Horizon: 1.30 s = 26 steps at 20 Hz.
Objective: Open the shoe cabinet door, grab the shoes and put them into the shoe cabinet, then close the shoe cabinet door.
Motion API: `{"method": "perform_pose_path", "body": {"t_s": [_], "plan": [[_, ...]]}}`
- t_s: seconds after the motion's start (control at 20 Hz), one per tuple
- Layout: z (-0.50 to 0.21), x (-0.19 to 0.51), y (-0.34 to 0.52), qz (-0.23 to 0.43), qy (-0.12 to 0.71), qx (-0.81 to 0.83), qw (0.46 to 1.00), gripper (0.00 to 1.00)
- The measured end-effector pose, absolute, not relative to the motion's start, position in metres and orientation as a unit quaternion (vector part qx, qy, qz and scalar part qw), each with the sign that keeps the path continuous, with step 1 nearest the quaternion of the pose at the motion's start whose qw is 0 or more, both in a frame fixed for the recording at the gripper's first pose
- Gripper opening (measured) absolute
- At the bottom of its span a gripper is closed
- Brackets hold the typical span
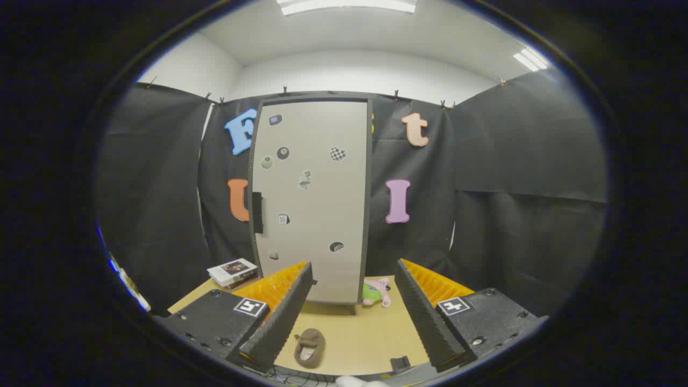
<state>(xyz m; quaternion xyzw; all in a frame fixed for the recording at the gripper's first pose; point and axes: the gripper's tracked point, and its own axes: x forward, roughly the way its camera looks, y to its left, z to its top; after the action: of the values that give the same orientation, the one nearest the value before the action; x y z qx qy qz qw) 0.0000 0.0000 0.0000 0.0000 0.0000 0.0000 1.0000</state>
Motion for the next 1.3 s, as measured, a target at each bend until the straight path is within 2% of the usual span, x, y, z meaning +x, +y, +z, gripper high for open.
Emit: {"method": "perform_pose_path", "body": {"t_s": [0.6, 0.9, 1.3], "plan": [[-0.001, -0.002, 0.007, -0.006, -0.002, -0.005, 1.0, 1.0], [0.002, 0.012, 0.035, 0.011, -0.006, -0.018, 1.0, 1.0], [0.008, 0.067, 0.128, 0.088, -0.011, -0.007, 0.996, 1.0]]}}
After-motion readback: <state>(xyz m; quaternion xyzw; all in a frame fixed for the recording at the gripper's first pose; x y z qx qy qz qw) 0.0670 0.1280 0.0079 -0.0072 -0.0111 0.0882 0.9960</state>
